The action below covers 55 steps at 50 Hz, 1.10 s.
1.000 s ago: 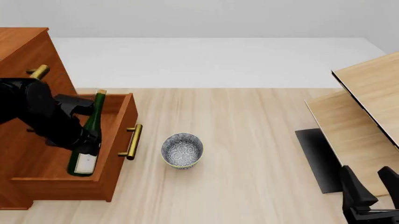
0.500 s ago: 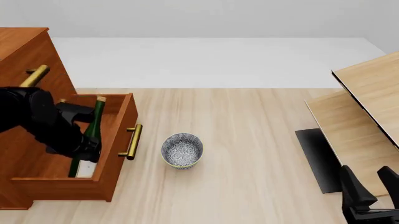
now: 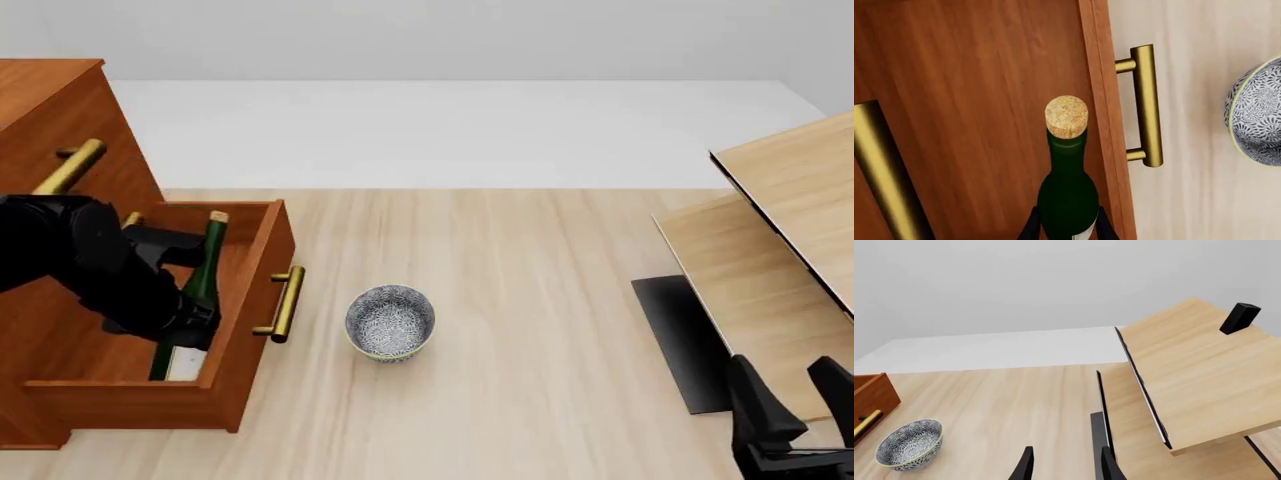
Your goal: Put the wine bottle in the bottom drawer of the cabinet.
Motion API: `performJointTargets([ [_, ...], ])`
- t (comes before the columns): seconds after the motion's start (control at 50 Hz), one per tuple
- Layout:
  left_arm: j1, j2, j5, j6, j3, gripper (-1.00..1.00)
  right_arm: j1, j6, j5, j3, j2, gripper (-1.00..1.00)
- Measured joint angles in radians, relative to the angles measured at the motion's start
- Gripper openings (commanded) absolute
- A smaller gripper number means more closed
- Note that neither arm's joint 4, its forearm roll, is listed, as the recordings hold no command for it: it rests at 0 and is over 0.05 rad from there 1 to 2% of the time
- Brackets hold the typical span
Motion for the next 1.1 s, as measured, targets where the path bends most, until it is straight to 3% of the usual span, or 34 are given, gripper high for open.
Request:
performJointTargets([
  [0.2,0.001,-0.001,-0.001,-0.003,0.001,-1.0,0.0,-0.001,0.0,0.0,0.001,1.0],
  [0.22,0.001,-0.001,-0.001,-0.002,0.001,1.0,0.0,-0.001,0.0,0.0,0.0,1.0],
  [0.74,0.015,0.009,0.016,0.016,0.016,1.0,0.0,-0.004,-0.003,0.0,0.003,1.0],
  [1.1,0.011,-0.027,0.097,0.018,-0.057,1.0,0.0,-0.006,-0.005,0.0,0.006,1.0],
])
